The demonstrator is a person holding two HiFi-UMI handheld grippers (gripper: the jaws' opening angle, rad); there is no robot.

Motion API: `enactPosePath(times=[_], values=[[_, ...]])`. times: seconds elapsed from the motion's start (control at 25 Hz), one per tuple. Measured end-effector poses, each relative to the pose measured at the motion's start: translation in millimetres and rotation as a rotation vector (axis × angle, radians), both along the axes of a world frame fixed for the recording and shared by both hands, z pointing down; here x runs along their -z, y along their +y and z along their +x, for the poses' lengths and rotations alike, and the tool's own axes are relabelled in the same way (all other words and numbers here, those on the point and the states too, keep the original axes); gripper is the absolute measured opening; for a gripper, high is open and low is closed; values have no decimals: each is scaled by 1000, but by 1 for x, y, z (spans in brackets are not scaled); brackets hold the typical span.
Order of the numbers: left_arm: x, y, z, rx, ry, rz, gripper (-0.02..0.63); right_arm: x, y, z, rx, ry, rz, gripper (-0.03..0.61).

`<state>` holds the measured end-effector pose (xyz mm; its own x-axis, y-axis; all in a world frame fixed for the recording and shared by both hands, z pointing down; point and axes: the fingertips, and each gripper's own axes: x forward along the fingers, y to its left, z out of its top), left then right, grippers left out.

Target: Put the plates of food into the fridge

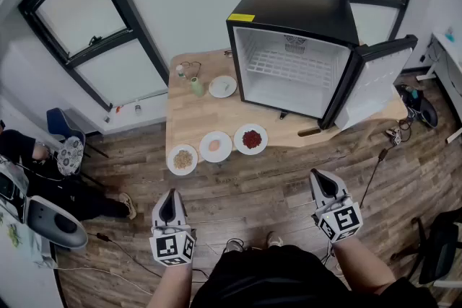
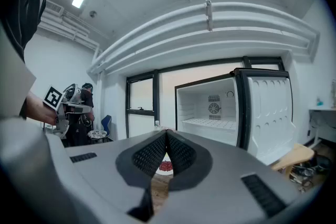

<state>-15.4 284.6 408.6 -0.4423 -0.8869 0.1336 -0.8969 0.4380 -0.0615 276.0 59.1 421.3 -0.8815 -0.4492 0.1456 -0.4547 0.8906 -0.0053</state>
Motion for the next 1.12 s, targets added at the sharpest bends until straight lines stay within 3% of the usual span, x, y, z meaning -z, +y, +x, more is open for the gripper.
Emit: enactPosePath(times=[0.32, 0.56, 0.68, 0.84, 1.12], values=[[6, -10, 25, 3, -32, 5, 3, -33, -15, 1, 24, -11, -65, 20], [10, -17, 8, 8, -39, -4, 3, -33, -22, -15, 27, -65, -108, 21], [15, -38, 0, -38, -68, 4, 3, -18, -24, -25, 51, -78, -60, 20], [24, -72, -10, -134, -128, 24, 3, -19, -37, -42, 4, -69, -80, 21], [17, -108, -57, -198, -56, 23, 3, -13, -55, -83, -46, -45, -114, 20]])
